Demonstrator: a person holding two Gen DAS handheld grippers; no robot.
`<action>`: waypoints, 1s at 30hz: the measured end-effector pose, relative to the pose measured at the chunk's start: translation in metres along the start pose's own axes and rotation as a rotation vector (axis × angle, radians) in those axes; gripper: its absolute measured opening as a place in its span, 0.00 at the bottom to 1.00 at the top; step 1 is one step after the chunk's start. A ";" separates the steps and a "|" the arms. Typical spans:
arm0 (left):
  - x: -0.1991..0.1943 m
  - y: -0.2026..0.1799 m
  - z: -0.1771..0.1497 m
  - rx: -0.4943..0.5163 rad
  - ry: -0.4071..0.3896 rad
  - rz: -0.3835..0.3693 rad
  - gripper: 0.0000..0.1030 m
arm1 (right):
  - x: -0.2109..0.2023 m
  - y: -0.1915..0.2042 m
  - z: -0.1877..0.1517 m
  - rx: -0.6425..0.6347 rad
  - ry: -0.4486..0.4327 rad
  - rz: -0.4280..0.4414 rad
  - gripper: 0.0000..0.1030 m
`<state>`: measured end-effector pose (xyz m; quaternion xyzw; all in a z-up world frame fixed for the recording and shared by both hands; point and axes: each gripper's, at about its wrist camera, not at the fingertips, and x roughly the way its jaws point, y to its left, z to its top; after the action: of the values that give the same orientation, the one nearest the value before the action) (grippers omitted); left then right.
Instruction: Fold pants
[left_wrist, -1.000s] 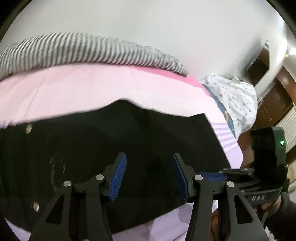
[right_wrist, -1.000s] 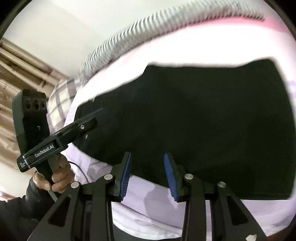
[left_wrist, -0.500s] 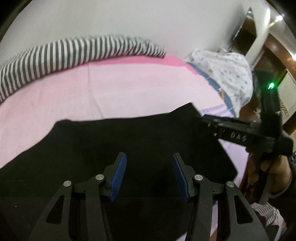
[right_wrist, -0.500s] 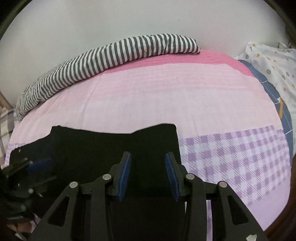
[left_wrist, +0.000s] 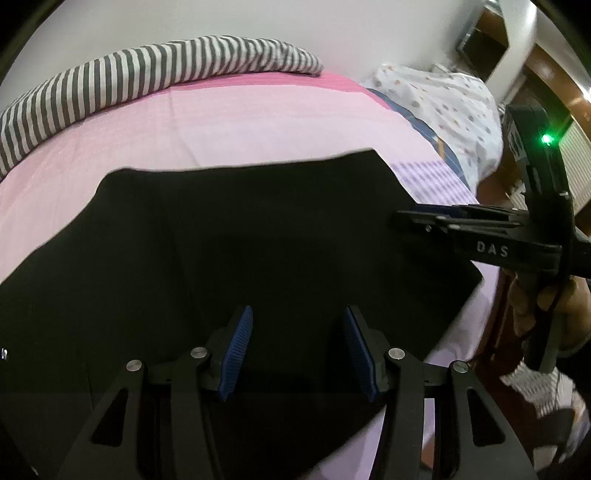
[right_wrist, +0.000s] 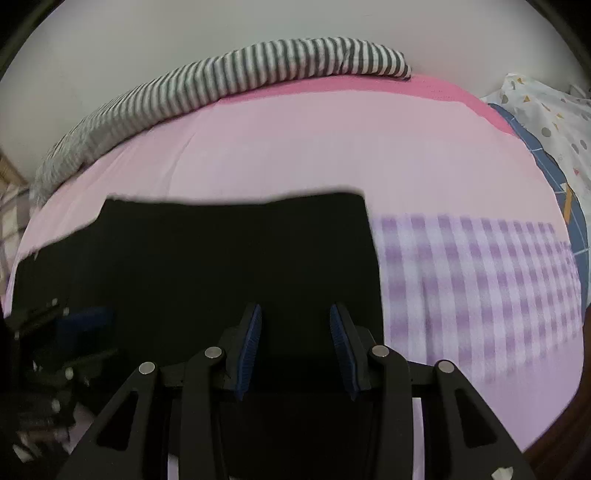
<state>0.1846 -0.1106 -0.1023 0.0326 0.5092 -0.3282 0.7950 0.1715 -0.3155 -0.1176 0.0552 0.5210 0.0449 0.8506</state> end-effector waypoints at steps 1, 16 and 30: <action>-0.003 -0.002 -0.004 0.006 0.003 -0.004 0.51 | -0.004 0.001 -0.008 -0.006 0.007 0.006 0.36; -0.019 -0.017 -0.050 0.040 0.000 -0.026 0.52 | -0.024 0.011 -0.061 -0.055 0.014 0.055 0.39; -0.026 -0.016 -0.052 0.005 0.018 -0.015 0.52 | -0.017 -0.124 -0.048 0.432 0.006 0.459 0.42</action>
<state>0.1275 -0.0906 -0.1011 0.0339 0.5155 -0.3353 0.7879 0.1234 -0.4386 -0.1418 0.3506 0.4948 0.1241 0.7854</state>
